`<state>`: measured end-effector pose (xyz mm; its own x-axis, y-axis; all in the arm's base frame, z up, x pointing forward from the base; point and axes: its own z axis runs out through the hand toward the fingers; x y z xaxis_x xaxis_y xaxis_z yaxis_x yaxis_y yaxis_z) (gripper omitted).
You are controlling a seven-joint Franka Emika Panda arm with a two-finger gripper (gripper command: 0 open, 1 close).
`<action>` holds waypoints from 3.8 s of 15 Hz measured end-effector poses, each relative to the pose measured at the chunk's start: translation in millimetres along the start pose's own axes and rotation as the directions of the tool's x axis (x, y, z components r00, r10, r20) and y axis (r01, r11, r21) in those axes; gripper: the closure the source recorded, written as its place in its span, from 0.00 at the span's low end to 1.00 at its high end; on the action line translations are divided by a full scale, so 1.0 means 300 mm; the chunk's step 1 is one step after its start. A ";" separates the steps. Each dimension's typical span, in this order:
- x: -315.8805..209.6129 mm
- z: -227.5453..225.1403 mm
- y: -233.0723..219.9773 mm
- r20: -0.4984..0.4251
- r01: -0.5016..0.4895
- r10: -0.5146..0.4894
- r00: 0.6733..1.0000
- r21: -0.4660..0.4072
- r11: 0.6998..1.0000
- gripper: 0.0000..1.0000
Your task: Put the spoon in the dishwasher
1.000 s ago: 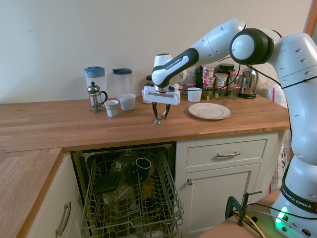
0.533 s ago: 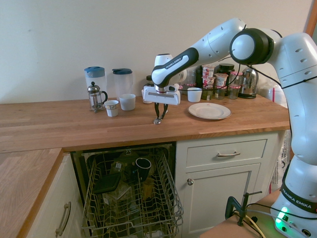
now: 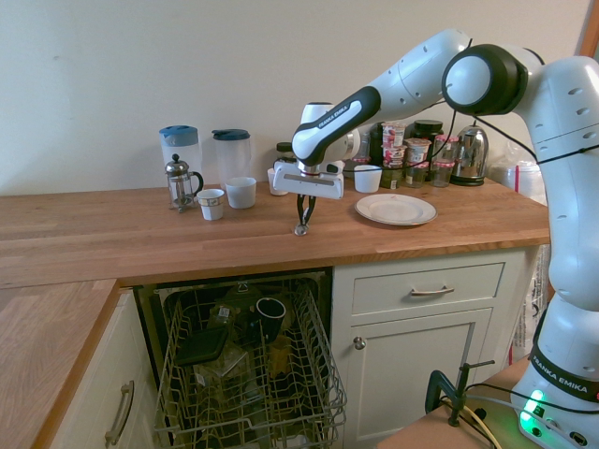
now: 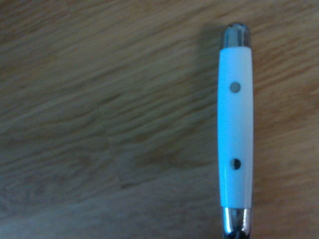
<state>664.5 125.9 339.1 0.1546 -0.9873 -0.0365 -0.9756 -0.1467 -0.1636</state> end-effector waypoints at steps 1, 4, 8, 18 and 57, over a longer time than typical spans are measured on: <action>-0.009 -0.021 0.038 -0.001 0.017 -0.017 1.000 0.004 1.000 1.00; -0.094 -0.141 0.170 -0.007 0.084 -0.084 0.996 0.013 0.996 1.00; -0.381 -0.248 0.360 -0.050 0.208 -0.207 0.977 0.016 0.978 1.00; -0.744 -0.054 0.781 -0.031 0.306 -0.308 0.951 -0.039 0.951 1.00; -0.878 0.699 0.884 -0.026 0.268 -0.274 0.961 -0.144 0.953 0.00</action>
<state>397.7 359.7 98.6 0.4120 -0.9105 0.0354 -0.9105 -0.4129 -0.0235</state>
